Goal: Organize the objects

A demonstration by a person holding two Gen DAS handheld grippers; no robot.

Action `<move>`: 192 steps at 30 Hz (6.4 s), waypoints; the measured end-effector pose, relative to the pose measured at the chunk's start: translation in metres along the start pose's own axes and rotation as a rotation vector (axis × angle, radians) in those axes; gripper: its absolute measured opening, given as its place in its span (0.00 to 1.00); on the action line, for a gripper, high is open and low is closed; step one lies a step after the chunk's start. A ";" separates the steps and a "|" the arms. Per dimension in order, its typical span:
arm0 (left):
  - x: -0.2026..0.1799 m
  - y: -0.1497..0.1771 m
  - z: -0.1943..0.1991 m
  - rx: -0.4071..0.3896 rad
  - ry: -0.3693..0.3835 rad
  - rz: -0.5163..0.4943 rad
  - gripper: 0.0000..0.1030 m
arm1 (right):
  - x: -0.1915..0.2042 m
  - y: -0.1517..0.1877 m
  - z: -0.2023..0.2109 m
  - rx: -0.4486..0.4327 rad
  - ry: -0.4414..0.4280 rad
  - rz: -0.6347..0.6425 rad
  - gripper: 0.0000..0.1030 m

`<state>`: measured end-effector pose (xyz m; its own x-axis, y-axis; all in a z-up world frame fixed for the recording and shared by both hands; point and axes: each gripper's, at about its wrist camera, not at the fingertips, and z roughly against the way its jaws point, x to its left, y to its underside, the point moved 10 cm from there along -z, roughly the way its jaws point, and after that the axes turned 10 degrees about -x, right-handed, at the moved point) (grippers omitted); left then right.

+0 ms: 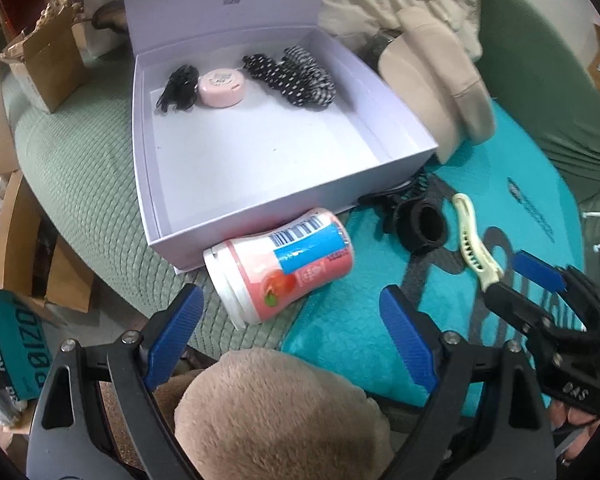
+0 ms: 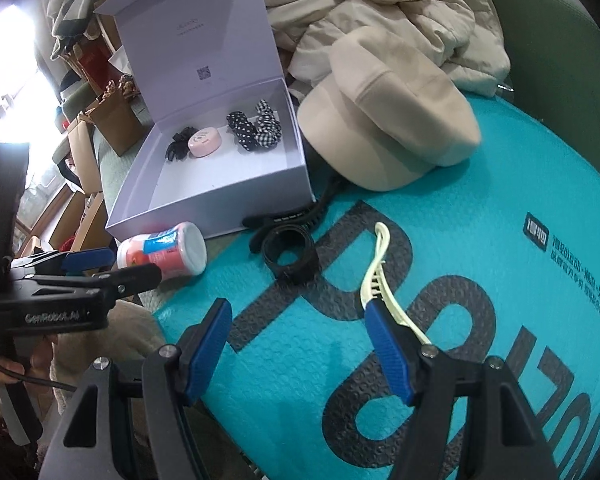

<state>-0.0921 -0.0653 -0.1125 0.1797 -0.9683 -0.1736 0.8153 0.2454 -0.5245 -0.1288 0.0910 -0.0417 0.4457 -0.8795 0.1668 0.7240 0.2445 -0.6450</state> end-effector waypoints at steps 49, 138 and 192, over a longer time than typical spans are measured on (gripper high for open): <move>-0.064 -0.002 -0.051 0.184 0.204 -0.099 0.87 | -0.072 0.032 -0.003 0.017 0.085 -0.110 0.68; -0.078 -0.020 0.000 -0.181 0.182 -0.134 0.87 | -0.001 -0.019 -0.005 -0.014 0.050 0.085 0.18; 0.055 -0.103 0.033 -0.313 -0.031 0.006 0.87 | 0.115 -0.122 -0.064 -0.111 -0.177 0.346 0.18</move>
<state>-0.1480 -0.1452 -0.0403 0.2047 -0.9665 -0.1549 0.6056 0.2493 -0.7557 -0.1998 -0.0660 0.0080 0.7444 -0.6662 0.0453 0.4580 0.4600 -0.7607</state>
